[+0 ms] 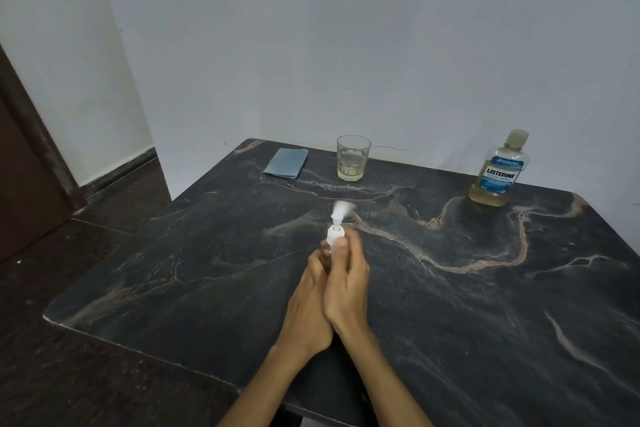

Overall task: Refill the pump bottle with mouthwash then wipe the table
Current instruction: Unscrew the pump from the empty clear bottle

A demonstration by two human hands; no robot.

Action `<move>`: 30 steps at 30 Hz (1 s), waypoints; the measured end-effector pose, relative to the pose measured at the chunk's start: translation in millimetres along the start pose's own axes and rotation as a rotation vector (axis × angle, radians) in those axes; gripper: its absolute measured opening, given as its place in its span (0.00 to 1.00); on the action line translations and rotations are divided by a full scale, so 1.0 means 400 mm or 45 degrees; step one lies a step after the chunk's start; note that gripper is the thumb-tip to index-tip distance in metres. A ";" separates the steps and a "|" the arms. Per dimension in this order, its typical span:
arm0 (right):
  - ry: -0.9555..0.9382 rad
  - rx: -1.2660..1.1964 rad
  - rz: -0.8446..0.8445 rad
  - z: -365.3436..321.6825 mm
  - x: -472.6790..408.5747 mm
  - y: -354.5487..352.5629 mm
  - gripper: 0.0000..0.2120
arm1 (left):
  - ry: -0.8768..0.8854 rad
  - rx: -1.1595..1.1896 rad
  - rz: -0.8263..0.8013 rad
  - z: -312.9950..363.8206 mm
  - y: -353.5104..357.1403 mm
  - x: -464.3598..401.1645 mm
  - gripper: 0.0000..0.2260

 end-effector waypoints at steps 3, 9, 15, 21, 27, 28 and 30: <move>0.039 -0.037 0.036 0.009 -0.008 -0.005 0.23 | -0.023 0.009 0.031 0.001 -0.003 0.000 0.16; -0.040 -0.086 0.031 0.001 0.001 -0.008 0.21 | 0.017 -0.013 0.015 0.007 -0.002 -0.002 0.19; -0.120 0.006 -0.035 -0.015 0.001 -0.003 0.05 | 0.018 -0.007 0.002 0.006 -0.001 -0.002 0.20; -0.109 -0.006 -0.035 -0.006 0.001 -0.002 0.15 | -0.008 -0.020 0.014 0.004 -0.001 -0.003 0.19; -0.098 -0.029 -0.038 -0.012 0.001 -0.004 0.12 | 0.036 0.019 0.003 0.015 -0.006 -0.002 0.21; -0.109 -0.027 -0.042 -0.012 0.002 -0.004 0.10 | 0.020 0.005 0.000 0.013 -0.004 -0.002 0.22; -0.124 -0.012 -0.046 -0.008 0.003 -0.003 0.06 | -0.005 -0.004 0.001 0.007 -0.002 -0.001 0.23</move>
Point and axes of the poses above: each hand's wrist, its own x-axis away from the middle knuckle, its own y-axis out of the palm, z = x × y, the point moved 7 cm from there along -x, towards the middle knuckle, and after that the axes turned 2 degrees about -y, right-handed, at the moved point
